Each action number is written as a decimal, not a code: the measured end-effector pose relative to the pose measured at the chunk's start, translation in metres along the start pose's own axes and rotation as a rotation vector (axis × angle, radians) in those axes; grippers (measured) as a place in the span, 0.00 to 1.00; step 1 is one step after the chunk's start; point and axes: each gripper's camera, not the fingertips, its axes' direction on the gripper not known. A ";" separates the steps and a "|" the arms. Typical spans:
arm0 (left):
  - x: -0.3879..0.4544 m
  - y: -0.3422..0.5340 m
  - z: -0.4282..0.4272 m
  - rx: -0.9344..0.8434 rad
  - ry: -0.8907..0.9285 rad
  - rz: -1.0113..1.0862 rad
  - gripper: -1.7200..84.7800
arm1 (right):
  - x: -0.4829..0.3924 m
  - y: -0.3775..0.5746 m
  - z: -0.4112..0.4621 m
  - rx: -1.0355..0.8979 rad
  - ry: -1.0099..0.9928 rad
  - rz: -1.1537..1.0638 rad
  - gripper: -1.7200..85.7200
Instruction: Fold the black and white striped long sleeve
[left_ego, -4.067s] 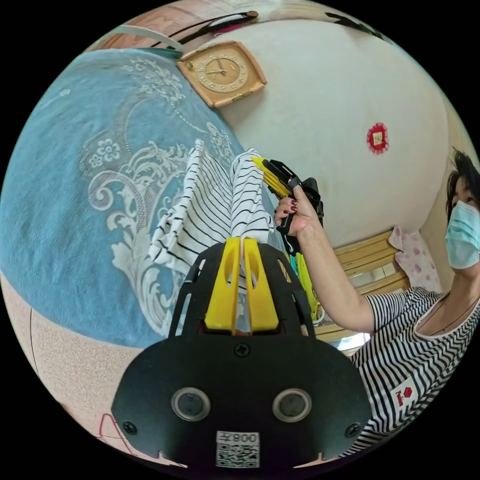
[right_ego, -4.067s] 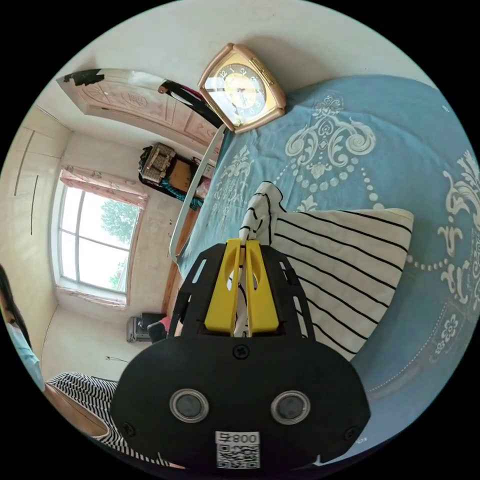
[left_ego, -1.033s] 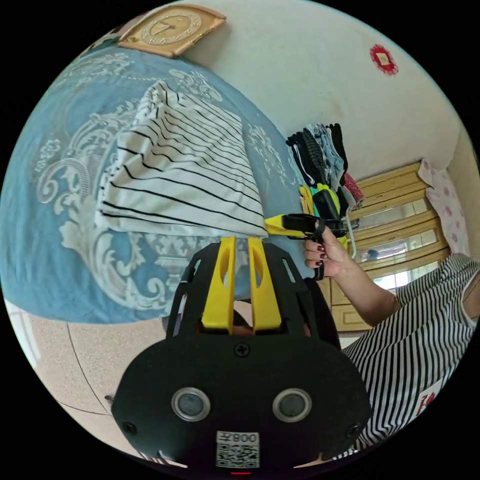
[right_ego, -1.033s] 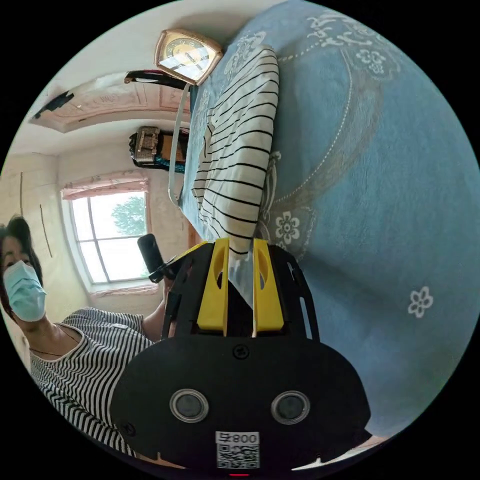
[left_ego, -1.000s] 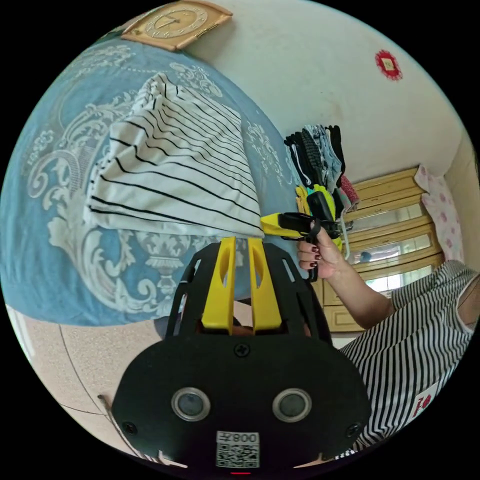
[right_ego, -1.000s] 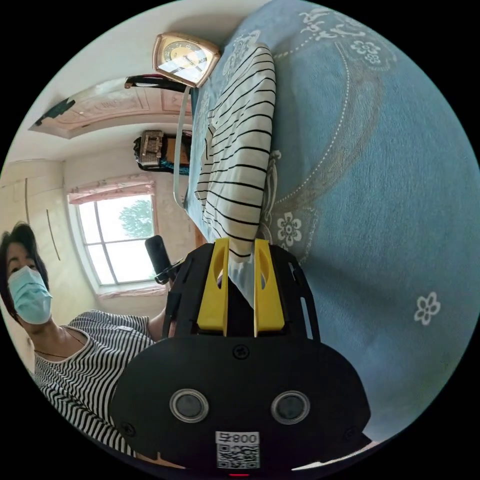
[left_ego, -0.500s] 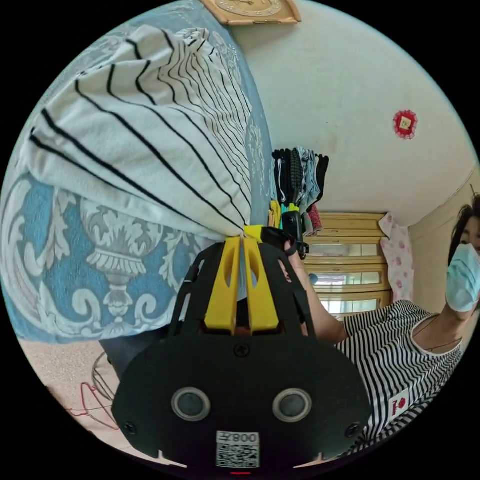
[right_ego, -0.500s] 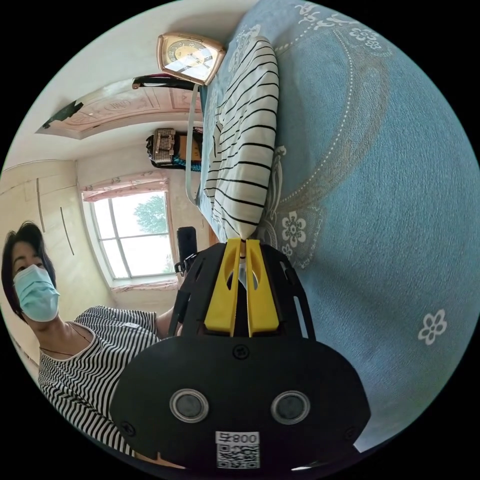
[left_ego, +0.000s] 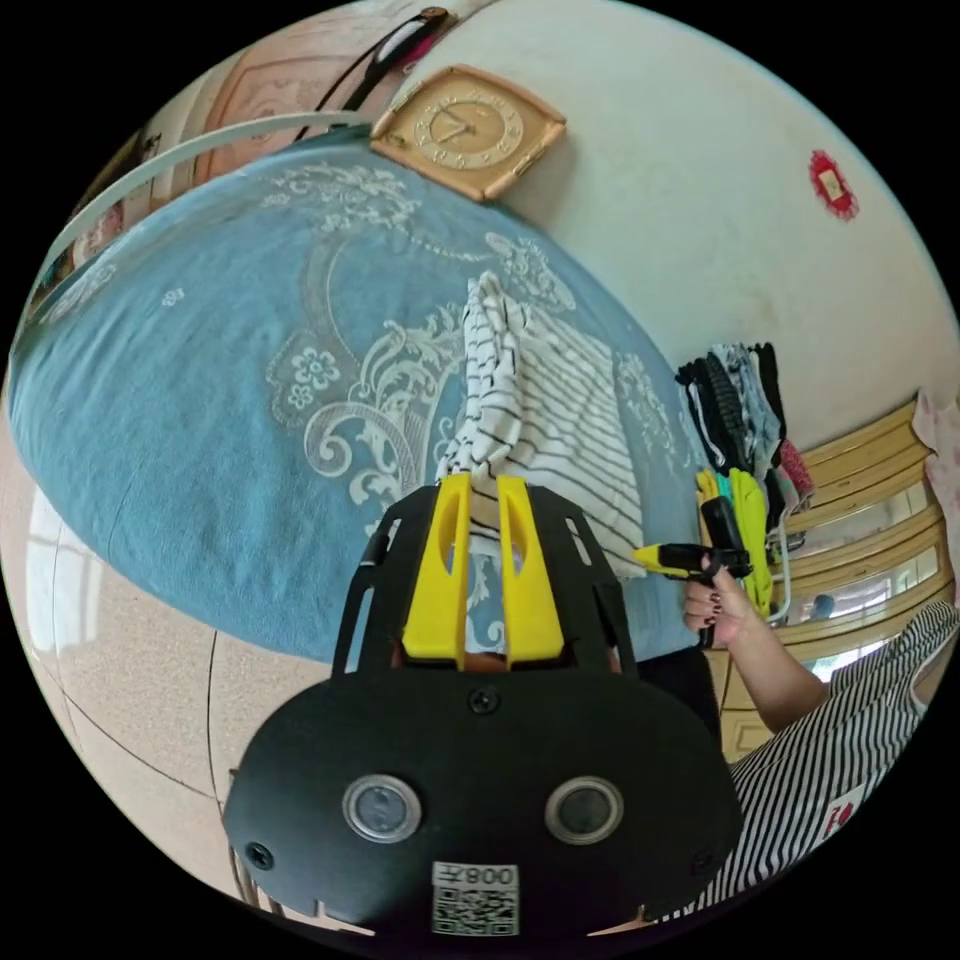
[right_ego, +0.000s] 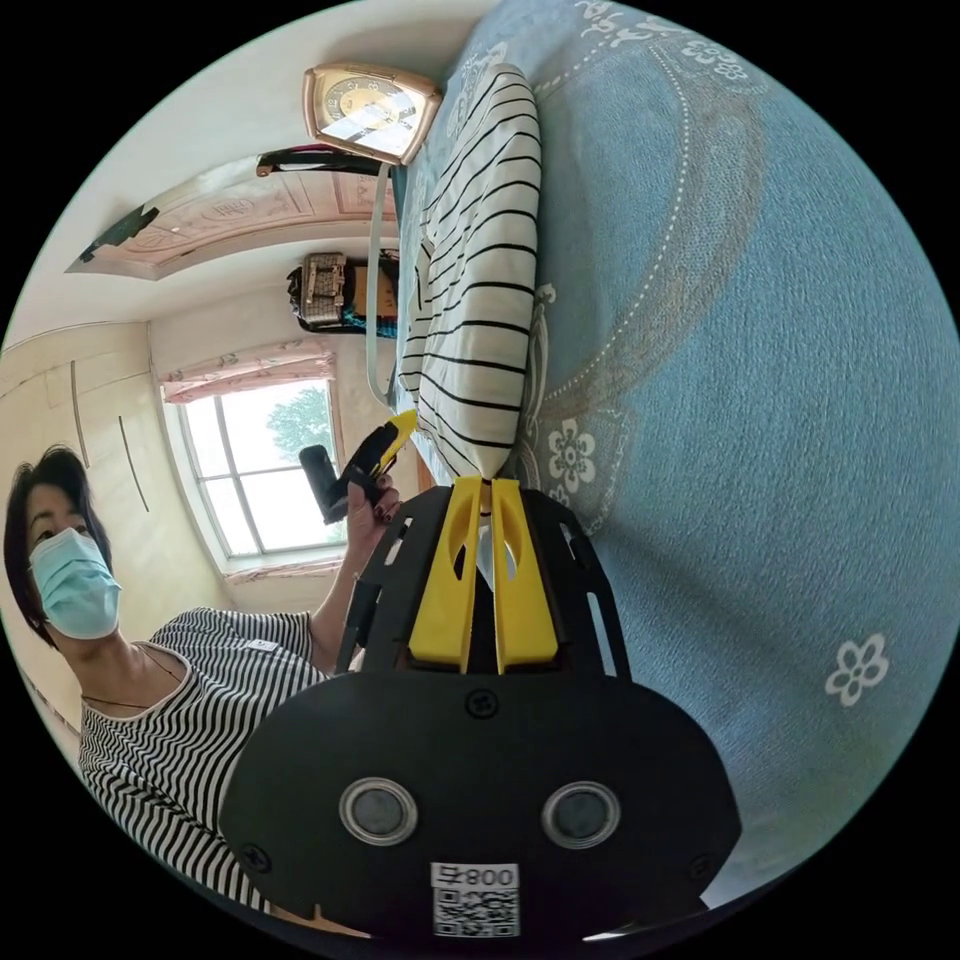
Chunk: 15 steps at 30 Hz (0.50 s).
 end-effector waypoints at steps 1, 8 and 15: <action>-0.003 0.000 0.006 -0.045 -0.015 -0.013 0.05 | 0.003 0.002 0.000 0.001 -0.004 0.003 0.04; -0.017 0.003 -0.011 0.011 -0.012 -0.017 0.03 | 0.015 0.014 -0.002 -0.015 0.005 -0.012 0.04; -0.039 0.011 -0.016 0.019 -0.029 -0.101 0.03 | 0.031 0.022 -0.003 -0.010 -0.015 0.003 0.04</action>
